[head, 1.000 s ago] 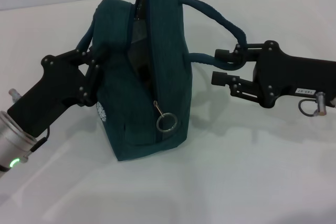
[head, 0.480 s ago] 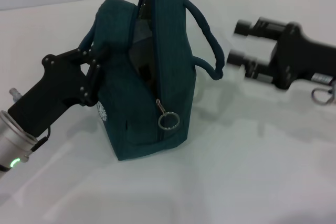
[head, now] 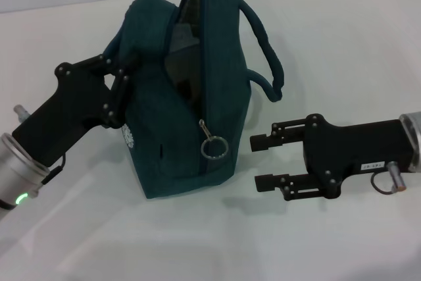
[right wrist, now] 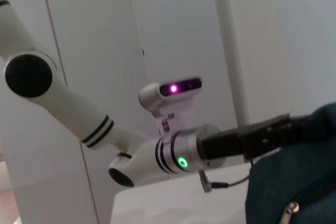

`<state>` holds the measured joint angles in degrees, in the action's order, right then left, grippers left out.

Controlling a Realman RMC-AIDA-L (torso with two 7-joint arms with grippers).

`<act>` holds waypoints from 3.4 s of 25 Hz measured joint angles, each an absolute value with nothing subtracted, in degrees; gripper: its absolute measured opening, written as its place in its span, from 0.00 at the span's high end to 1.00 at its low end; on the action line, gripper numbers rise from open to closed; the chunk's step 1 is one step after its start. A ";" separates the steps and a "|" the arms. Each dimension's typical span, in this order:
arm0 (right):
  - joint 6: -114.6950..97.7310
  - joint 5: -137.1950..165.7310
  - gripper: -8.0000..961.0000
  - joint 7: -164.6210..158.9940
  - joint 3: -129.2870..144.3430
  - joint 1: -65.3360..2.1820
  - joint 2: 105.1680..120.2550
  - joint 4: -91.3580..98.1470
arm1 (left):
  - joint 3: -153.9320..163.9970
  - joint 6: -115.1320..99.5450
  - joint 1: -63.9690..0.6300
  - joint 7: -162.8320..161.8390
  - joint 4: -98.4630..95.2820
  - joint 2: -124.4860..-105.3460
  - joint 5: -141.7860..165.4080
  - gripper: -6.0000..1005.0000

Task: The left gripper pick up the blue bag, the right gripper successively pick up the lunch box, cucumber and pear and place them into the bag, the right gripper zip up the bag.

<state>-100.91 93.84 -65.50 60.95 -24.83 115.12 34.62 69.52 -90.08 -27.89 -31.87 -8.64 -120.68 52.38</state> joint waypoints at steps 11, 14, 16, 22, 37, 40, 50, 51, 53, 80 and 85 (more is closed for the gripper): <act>-94.81 91.89 0.44 -64.86 66.96 -27.58 116.02 33.60 | 69.52 -90.08 -28.35 -31.33 -7.95 -120.76 52.35 0.95; -93.40 90.67 0.45 -65.11 68.49 -28.60 116.06 33.13 | 69.51 -90.12 -28.20 -31.32 -7.83 -120.76 52.33 0.95; -93.11 90.26 0.46 -65.10 68.76 -28.77 116.08 32.88 | 69.51 -90.11 -28.11 -31.31 -7.82 -120.76 52.33 0.95; -90.25 88.01 0.48 -65.10 71.83 -30.28 116.16 32.00 | 69.51 -90.20 -27.71 -31.17 -7.82 -120.76 52.30 0.95; -88.06 80.91 0.72 -50.96 78.84 -28.60 116.19 33.01 | 71.85 -90.78 -26.46 -26.24 -7.83 -120.76 52.40 0.95; -87.66 80.61 0.84 -50.47 78.86 -28.57 116.19 32.93 | 71.87 -90.80 -26.19 -26.23 -7.82 -120.76 52.06 0.95; -87.35 78.67 0.97 -48.51 79.51 -28.47 116.18 33.03 | 71.60 -90.77 -26.20 -29.72 -7.39 -120.72 48.12 0.94; -87.35 78.56 0.98 -48.39 79.60 -28.45 116.18 33.11 | 71.65 -90.94 -26.27 -30.29 -7.38 -120.65 48.04 0.94; -87.35 78.37 0.98 -47.71 79.65 -28.43 116.18 33.17 | 71.75 -91.76 -26.34 -31.04 -7.33 -120.49 48.08 0.91; -82.80 59.56 0.98 -32.32 90.14 -29.51 116.19 33.37 | 74.03 -102.83 -15.76 -39.56 -6.92 -119.68 50.88 0.37; -81.15 55.25 0.98 -31.14 92.01 -30.34 116.19 33.07 | 74.04 -99.83 -15.46 -39.66 -5.53 -119.76 53.43 0.37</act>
